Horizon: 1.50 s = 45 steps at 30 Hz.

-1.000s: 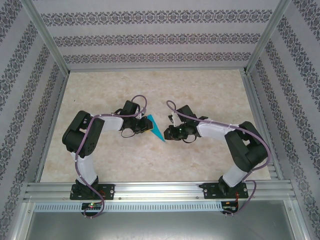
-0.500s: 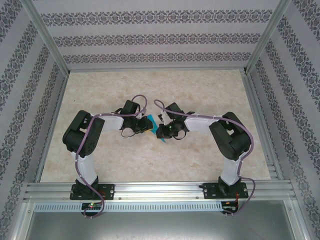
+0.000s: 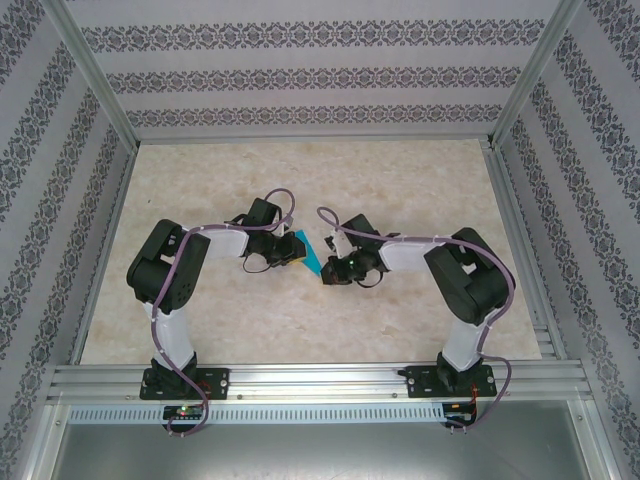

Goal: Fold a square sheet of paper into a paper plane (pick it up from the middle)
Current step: Fold the wing for the fifth time at the center of the table.

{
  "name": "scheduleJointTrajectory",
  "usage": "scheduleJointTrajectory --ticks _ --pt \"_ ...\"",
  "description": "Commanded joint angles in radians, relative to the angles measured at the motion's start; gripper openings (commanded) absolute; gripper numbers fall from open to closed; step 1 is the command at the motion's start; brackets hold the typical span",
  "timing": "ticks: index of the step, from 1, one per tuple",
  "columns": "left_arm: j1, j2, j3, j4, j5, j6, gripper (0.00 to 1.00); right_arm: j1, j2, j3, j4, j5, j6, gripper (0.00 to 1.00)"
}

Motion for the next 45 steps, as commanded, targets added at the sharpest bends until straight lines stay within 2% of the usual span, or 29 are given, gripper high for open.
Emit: scheduleJointTrajectory --ticks 1,4,11,17,23,34,42,45 --pt "0.007 0.082 -0.030 -0.106 -0.170 0.024 0.18 -0.023 -0.029 -0.115 -0.093 0.015 0.014 0.05" --pt "0.008 0.080 -0.027 -0.097 -0.156 0.028 0.18 -0.039 -0.087 -0.151 -0.050 0.008 0.037 0.06" --pt "0.005 0.065 -0.021 -0.086 -0.132 0.040 0.18 -0.029 -0.174 -0.085 0.042 0.028 0.100 0.07" --pt "0.005 0.068 -0.019 -0.085 -0.122 0.045 0.18 0.006 -0.072 0.030 0.099 0.030 0.135 0.08" --pt "0.006 0.064 -0.003 -0.090 -0.115 0.052 0.18 0.033 0.051 0.130 0.073 0.018 0.120 0.07" --pt "0.006 0.046 0.086 -0.128 -0.070 0.159 0.19 0.011 0.126 0.088 0.010 0.094 0.109 0.06" --pt "0.007 -0.065 0.035 0.003 -0.002 0.258 0.24 -0.006 0.132 0.046 0.030 0.089 0.123 0.05" --pt "0.007 -0.068 0.016 0.024 -0.028 0.282 0.24 -0.007 0.134 0.046 0.038 0.082 0.129 0.06"
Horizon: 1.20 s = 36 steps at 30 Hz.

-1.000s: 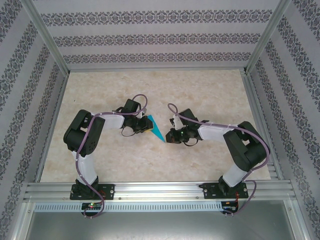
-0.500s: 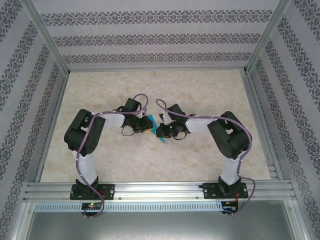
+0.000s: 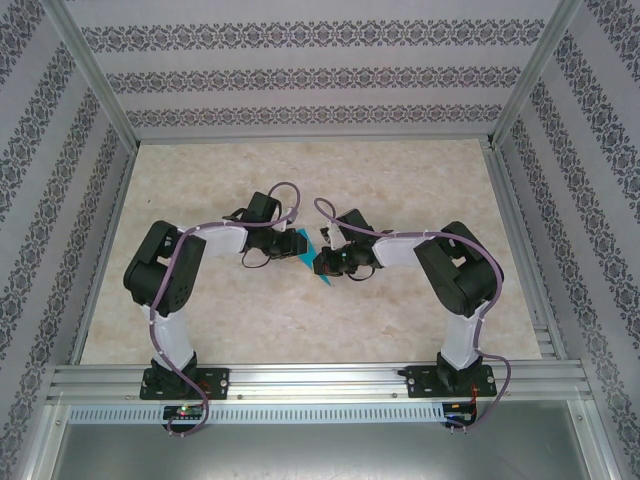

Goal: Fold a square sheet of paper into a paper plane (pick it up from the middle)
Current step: Fold the wing for the fifth time at the center of the table.

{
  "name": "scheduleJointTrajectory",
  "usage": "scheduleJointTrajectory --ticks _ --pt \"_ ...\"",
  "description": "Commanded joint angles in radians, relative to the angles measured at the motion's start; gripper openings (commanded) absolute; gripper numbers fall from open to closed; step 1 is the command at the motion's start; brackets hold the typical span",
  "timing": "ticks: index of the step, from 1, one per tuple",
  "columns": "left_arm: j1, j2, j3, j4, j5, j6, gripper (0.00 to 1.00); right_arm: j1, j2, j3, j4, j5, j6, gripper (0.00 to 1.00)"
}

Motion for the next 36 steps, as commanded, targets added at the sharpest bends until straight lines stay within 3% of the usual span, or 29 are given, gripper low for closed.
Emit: scheduleJointTrajectory --ticks 1,24,36 --pt "0.006 -0.025 -0.022 0.068 -0.042 0.078 0.24 -0.016 0.042 -0.039 -0.075 0.073 0.013 0.06" --pt "0.065 0.089 -0.003 0.138 -0.176 0.148 0.25 -0.019 0.062 -0.070 -0.073 0.063 0.008 0.05" --pt "0.196 0.092 0.039 0.089 -0.223 0.128 0.25 -0.032 0.053 -0.105 -0.075 0.057 -0.006 0.05"
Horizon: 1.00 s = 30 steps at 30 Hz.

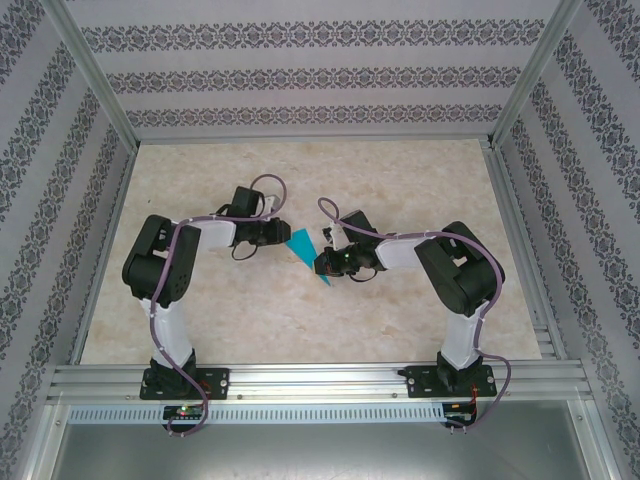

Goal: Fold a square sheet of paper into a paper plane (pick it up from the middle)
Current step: Fold the wing for the fifth time at the center of the table.

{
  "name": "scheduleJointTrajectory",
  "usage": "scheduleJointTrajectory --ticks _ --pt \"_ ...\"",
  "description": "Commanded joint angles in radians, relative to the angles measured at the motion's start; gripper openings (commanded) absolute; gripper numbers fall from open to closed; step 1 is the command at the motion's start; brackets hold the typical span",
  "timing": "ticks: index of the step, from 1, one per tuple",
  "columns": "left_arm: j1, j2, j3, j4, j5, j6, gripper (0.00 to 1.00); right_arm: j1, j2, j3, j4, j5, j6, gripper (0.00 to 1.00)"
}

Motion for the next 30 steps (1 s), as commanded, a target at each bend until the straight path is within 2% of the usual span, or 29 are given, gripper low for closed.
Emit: scheduleJointTrajectory --ticks 1,7,11,15,18,22,30 --pt "0.066 0.029 0.030 -0.024 -0.105 0.015 0.25 -0.014 0.053 -0.061 -0.149 0.097 -0.020 0.05" --pt "0.059 -0.081 -0.009 0.007 -0.024 -0.056 0.25 -0.008 0.051 -0.055 -0.142 0.090 -0.011 0.05" --pt "0.015 -0.207 -0.109 0.063 -0.032 -0.129 0.23 -0.006 0.046 -0.056 -0.139 0.091 -0.006 0.04" --pt "-0.042 -0.267 -0.191 0.110 -0.020 -0.188 0.19 -0.007 0.040 -0.062 -0.135 0.092 0.001 0.02" --pt "-0.096 -0.248 -0.215 0.167 0.053 -0.225 0.16 -0.006 0.033 -0.066 -0.135 0.097 0.004 0.00" --pt "-0.165 -0.199 -0.209 0.176 0.064 -0.221 0.12 -0.006 0.028 -0.072 -0.124 0.094 0.006 0.00" --pt "-0.217 -0.068 -0.140 0.161 0.092 -0.224 0.11 -0.006 0.035 -0.069 -0.122 0.089 0.010 0.00"
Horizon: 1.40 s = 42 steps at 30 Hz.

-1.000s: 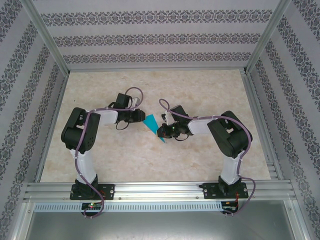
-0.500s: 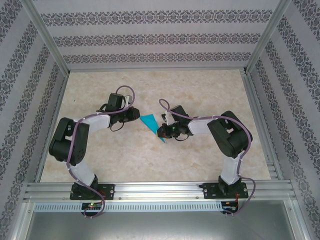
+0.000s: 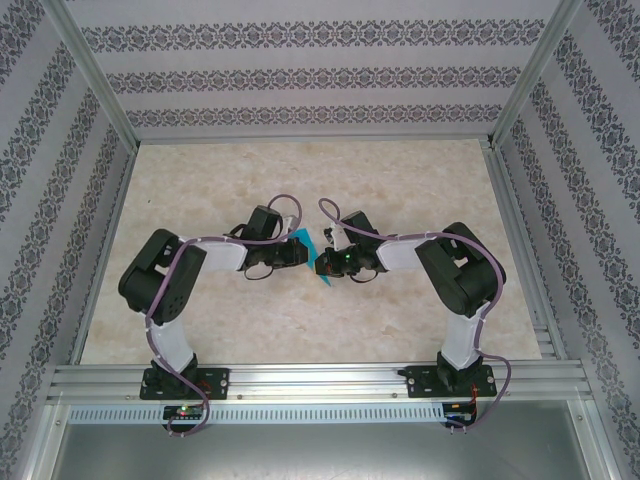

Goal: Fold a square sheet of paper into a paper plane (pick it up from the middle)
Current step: Fold the wing for the fifth time at the center of the table.

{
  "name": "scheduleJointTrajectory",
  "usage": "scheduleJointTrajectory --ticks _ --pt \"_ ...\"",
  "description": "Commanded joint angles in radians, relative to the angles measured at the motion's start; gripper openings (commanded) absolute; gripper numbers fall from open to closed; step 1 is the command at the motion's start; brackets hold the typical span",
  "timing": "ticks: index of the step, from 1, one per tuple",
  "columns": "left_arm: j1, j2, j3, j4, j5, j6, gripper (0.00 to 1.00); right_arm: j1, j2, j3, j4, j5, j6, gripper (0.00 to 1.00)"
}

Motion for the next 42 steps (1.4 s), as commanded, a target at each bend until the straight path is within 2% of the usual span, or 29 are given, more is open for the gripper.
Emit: scheduleJointTrajectory --ticks 1,8,17,27,31,38,42 --pt "-0.020 0.043 0.035 0.036 0.015 -0.014 0.10 -0.008 0.045 -0.052 -0.145 0.086 0.005 0.00" --pt "-0.003 0.071 0.065 -0.066 -0.147 -0.012 0.09 -0.013 0.050 -0.062 -0.169 0.096 -0.011 0.00" --pt "0.121 0.116 0.169 -0.230 -0.251 0.043 0.09 -0.028 0.042 -0.097 -0.194 0.110 -0.030 0.00" --pt "0.217 0.184 0.317 -0.348 -0.373 0.086 0.09 -0.029 0.042 -0.099 -0.196 0.110 -0.030 0.00" --pt "0.252 0.176 0.320 -0.350 -0.379 0.104 0.09 -0.029 0.041 -0.093 -0.198 0.109 -0.029 0.00" --pt "0.256 0.070 0.279 -0.313 -0.297 0.106 0.12 -0.022 -0.026 -0.073 -0.131 0.063 0.005 0.01" --pt "0.247 -0.007 0.267 -0.368 -0.302 0.079 0.16 -0.016 -0.113 -0.012 -0.091 0.063 0.052 0.14"
